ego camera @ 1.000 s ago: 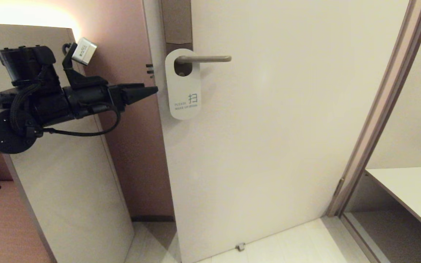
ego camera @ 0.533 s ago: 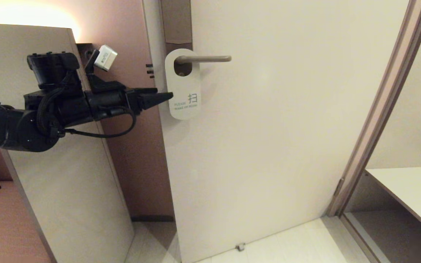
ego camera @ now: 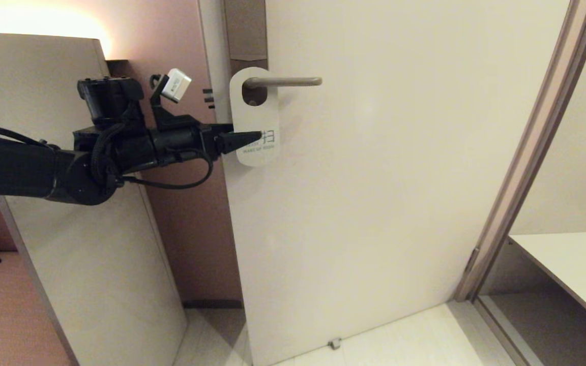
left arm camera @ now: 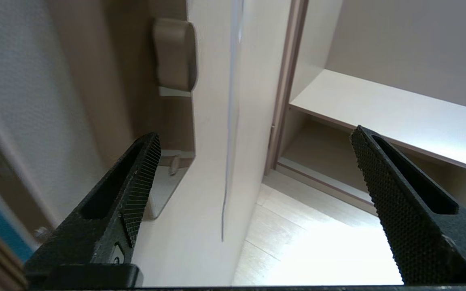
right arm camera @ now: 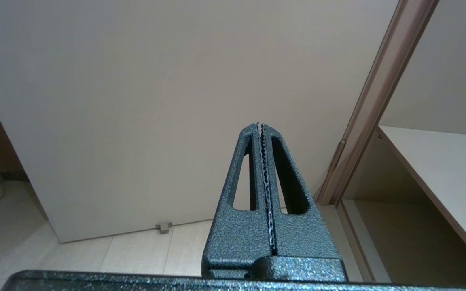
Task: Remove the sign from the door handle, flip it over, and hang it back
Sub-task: Take down the sign
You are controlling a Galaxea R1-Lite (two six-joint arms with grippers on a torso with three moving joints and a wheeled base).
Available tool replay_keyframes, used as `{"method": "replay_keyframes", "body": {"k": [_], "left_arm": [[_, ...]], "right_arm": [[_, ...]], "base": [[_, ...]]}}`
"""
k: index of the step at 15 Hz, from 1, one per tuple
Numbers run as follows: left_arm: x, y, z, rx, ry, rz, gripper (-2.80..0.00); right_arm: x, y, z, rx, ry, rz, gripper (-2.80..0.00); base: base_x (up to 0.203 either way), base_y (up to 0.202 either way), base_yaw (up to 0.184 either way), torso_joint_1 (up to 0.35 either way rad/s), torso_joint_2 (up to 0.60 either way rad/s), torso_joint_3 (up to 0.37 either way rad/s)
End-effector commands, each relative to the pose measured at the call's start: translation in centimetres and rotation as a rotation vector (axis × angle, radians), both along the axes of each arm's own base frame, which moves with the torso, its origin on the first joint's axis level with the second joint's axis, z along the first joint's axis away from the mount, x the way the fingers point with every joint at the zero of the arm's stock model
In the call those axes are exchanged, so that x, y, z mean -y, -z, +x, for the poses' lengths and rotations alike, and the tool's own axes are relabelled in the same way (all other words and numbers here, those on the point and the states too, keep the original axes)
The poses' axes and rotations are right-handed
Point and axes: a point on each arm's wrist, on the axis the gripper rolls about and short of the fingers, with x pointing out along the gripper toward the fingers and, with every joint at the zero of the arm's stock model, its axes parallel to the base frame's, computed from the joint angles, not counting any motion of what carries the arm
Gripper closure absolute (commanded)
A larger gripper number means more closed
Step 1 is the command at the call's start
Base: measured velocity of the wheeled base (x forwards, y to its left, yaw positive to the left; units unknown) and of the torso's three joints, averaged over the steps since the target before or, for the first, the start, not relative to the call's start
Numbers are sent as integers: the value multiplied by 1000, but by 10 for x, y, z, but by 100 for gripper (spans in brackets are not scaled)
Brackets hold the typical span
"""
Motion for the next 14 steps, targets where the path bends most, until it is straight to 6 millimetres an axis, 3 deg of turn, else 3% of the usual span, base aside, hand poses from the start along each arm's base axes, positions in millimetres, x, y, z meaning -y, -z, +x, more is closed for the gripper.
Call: {"method": "replay_keyframes", "body": {"k": [1, 14], "left_arm": [[5, 5, 3, -9, 15, 1, -280], [30, 14, 36, 24, 53, -9, -280]], "right_arm": [[0, 0, 0, -2, 0, -1, 0], [0, 0, 0, -1, -1, -1, 0]], "base": [[0, 0, 0, 0, 0, 0], [0, 0, 0, 0, 0, 0]]}}
